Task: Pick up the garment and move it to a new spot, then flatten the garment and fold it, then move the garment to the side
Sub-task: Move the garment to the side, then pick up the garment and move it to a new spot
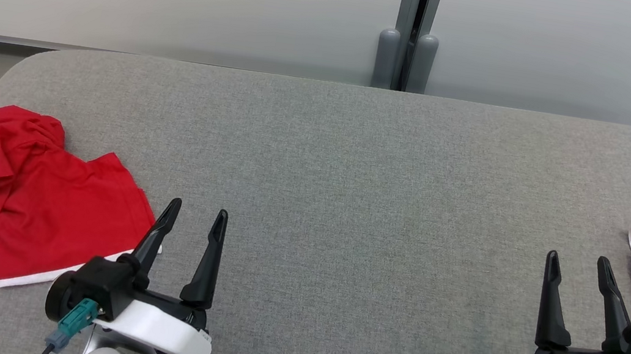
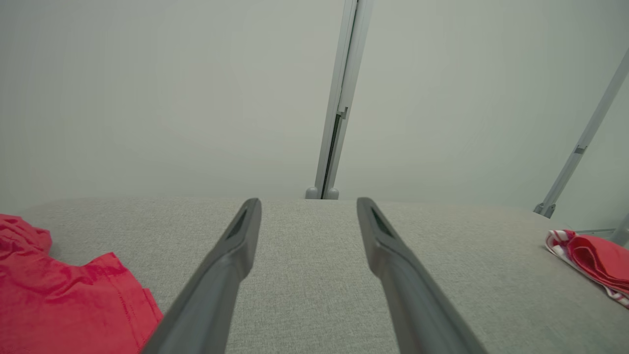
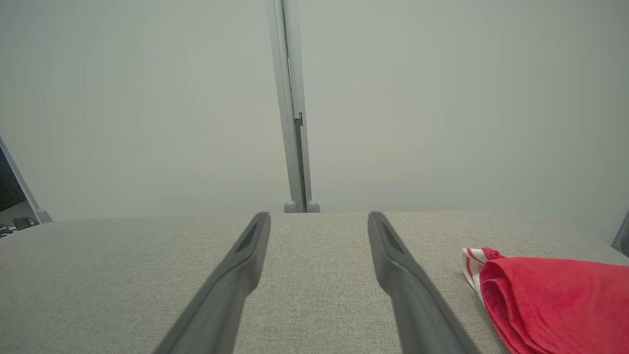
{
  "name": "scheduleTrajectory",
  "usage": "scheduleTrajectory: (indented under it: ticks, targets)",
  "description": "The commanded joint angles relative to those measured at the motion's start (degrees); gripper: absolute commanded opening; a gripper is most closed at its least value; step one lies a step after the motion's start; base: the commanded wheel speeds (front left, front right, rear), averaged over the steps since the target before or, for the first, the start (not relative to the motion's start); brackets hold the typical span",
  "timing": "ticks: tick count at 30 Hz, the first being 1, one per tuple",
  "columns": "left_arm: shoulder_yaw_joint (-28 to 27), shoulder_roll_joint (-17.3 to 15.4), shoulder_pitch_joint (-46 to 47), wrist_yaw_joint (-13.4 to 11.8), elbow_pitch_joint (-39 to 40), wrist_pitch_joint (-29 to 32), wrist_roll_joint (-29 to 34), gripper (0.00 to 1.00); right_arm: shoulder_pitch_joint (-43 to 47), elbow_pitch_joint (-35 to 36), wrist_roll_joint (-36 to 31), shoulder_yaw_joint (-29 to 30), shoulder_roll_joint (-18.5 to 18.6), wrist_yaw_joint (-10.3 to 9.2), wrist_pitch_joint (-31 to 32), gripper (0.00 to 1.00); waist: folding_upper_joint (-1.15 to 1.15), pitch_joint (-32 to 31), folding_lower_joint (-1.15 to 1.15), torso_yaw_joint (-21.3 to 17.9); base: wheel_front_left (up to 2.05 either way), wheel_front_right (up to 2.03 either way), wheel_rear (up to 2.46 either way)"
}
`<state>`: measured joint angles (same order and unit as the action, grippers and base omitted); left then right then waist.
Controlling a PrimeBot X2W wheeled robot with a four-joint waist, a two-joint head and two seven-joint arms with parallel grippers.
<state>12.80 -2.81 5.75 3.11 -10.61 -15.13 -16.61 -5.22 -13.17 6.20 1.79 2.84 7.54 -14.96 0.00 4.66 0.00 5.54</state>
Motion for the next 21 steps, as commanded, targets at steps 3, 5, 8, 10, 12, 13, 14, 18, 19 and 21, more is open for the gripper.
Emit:
scheduleTrajectory:
  ticks: [3,5,8,10,12,13,14,18,19,21]
  targets:
    - [0.0,-0.2,-0.2,-0.2,-0.4,0.0,0.0,1.0,0.3,-0.2,0.2,0.0,0.1,-0.1,-0.3,1.0,0.0,0.0,0.0,0.0,0.0,0.0,0.0]
    - [0.0,-0.2,-0.2,-0.2,-0.4,0.0,0.0,1.0,0.4,-0.2,0.2,-0.1,0.1,-0.1,-0.3,1.0,0.0,-0.1,0.0,0.0,0.0,0.0,0.0]
    - [0.3,-0.2,0.1,-0.1,-0.7,0.0,0.0,1.0,0.7,0.0,0.5,-0.7,0.1,-0.11,-0.3,1.0,0.0,-0.2,0.0,0.6,0.0,0.0,0.0]
    - [0.5,-0.2,0.3,-0.2,-0.8,0.0,0.0,1.0,0.8,0.2,0.7,-1.3,0.1,-0.1,-0.3,1.0,0.0,-0.1,0.0,1.4,0.0,0.0,0.0]
    - [0.5,-0.2,0.4,-0.3,-1.0,0.0,-0.1,1.0,1.0,0.3,0.7,-2.3,0.1,-0.1,-0.3,1.0,0.0,0.0,0.0,2.6,0.0,0.0,0.0]
    - [0.3,-0.2,0.4,-0.5,-1.2,0.0,-0.3,1.0,1.1,0.3,0.4,-2.8,0.1,-0.1,-0.3,1.0,0.0,0.0,0.0,3.3,0.0,0.0,0.0]
    - [0.1,-0.2,0.4,-0.6,-1.3,0.0,-0.4,1.0,1.2,0.3,0.2,-3.2,0.1,-0.1,-0.3,1.0,0.0,0.1,0.0,4.0,0.0,0.0,0.0]
    - [-0.7,-0.2,-0.1,-0.5,-1.5,0.0,-0.1,1.0,1.2,0.2,-0.6,-4.6,0.1,-0.1,-0.3,1.0,0.0,0.4,0.0,7.8,0.0,0.0,0.0]
    - [-1.0,-0.2,-0.3,-0.5,-1.5,0.0,-0.1,1.0,1.2,0.2,-0.9,-4.9,0.1,-0.1,-0.3,1.0,0.0,0.5,0.0,8.7,0.0,0.0,0.0]
    - [-1.6,-0.2,-0.5,-0.5,-1.4,0.0,-0.1,1.0,1.3,-0.1,-1.2,-5.5,0.1,-0.1,-0.3,1.0,0.0,0.6,0.0,10.8,0.0,0.0,0.0]
